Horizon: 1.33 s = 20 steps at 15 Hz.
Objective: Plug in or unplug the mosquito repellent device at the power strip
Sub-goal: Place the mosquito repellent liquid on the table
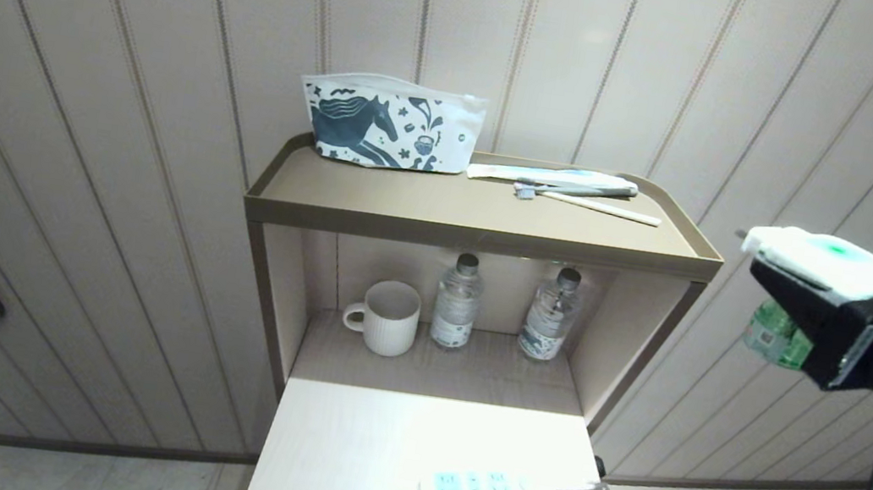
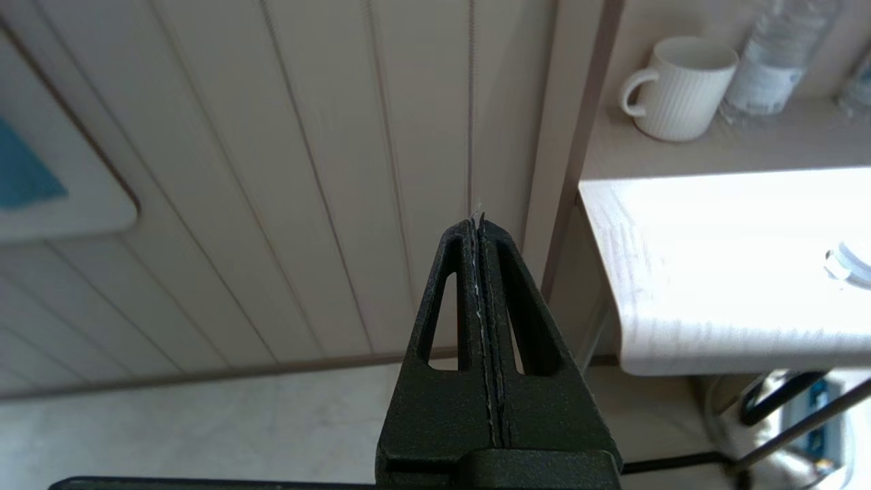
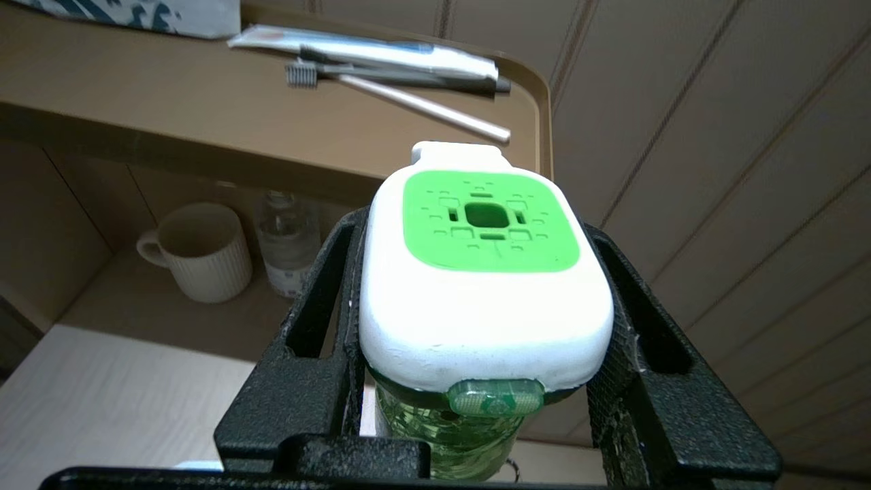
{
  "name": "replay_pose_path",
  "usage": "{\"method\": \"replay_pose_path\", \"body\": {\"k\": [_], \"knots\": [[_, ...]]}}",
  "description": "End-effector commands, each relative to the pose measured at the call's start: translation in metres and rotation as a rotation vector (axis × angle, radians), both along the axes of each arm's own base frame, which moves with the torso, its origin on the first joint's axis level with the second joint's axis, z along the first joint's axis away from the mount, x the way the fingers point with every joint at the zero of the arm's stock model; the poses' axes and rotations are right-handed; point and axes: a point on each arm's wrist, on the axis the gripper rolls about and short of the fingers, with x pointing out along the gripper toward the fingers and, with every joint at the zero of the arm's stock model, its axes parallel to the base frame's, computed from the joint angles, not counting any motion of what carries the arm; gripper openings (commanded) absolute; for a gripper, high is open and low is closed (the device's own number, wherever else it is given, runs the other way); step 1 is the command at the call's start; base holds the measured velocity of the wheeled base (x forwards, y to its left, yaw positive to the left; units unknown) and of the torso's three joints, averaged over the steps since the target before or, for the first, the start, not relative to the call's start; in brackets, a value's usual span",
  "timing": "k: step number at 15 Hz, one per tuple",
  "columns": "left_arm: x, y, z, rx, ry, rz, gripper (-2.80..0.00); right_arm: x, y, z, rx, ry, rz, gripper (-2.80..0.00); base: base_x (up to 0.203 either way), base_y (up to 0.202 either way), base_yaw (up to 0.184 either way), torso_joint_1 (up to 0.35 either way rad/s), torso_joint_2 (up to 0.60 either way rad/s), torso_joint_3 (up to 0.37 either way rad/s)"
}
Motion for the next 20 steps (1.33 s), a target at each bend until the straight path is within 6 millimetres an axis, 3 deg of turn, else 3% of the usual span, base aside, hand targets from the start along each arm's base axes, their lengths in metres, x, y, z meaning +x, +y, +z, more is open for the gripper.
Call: {"method": "replay_pose_path", "body": {"k": [1,3,12,20], "knots": [[0.001,0.000,0.000,0.010,-0.006,-0.007,-2.80,0.001,-0.001,-0.022,-0.011,0.065,-0.029,-2.80,0.000,0.000,0.000,0.000,0.00,0.000],[0.001,0.000,0.001,-0.096,-0.028,0.022,-2.80,-0.003,-0.002,-0.028,-0.009,0.081,-0.038,-2.80,0.000,0.000,0.000,0.000,0.00,0.000],[0.002,0.001,-0.001,-0.056,-0.015,0.025,-2.80,0.011,0.005,-0.050,-0.030,0.146,-0.044,-2.80,0.000,0.000,0.000,0.000,0.00,0.000],[0.002,0.000,-0.002,-0.082,-0.008,0.019,-2.80,0.006,0.005,-0.060,-0.049,0.158,-0.021,-2.80,0.000,0.000,0.000,0.000,0.00,0.000]]}}
